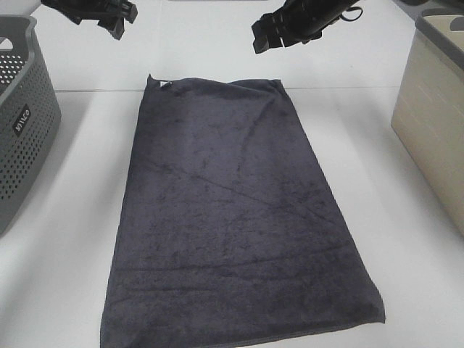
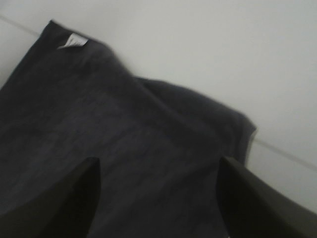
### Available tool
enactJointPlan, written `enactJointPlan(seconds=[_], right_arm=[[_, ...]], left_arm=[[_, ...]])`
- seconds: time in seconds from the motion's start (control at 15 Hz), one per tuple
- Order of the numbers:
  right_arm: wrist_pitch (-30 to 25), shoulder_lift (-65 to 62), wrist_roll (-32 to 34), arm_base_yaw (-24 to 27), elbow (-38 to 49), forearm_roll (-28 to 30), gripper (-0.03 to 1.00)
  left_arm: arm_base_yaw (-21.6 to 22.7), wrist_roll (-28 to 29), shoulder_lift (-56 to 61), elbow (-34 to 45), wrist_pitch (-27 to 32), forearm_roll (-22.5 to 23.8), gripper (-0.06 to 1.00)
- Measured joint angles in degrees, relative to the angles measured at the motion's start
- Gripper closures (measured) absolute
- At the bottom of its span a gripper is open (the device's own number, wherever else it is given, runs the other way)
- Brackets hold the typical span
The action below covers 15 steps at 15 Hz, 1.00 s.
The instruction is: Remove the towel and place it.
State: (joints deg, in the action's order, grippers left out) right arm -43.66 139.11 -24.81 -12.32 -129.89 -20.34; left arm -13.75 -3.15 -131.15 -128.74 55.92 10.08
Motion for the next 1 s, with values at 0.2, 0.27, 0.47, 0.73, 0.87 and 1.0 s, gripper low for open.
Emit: enactJointPlan(seconds=[0.2, 0.27, 0.47, 0.73, 0.87, 1.0], right_arm=[[-15.0, -6.5, 10.5, 0.0, 0.0, 4.2, 0.27], [-18.2, -8.7, 12.7, 0.0, 0.0, 5.9, 0.25], [-24.4, -13.8, 17.1, 0.0, 0.0, 12.9, 0.23], [-26.1, -18.8, 20.7, 0.2, 0.0, 19.4, 0.23], [-26.1, -21.8, 23.4, 3.6, 0.0, 17.2, 0.23], [-26.1, -23.1, 25.5, 6.9, 0.0, 15.0, 0.23]], left_arm=[[0.0, 0.7, 0.8, 0.0, 6.6, 1.3, 0.27], [0.0, 1.2, 1.5, 0.0, 7.2, 1.3, 0.27], [0.5, 2.6, 6.3, 0.0, 7.3, 1.8, 0.27], [8.0, 4.7, 11.7, 0.0, 11.2, 0.2, 0.27], [15.9, 5.1, 17.4, 0.0, 11.9, -6.9, 0.27], [19.1, 4.6, 20.9, 0.0, 12.8, -10.1, 0.27]])
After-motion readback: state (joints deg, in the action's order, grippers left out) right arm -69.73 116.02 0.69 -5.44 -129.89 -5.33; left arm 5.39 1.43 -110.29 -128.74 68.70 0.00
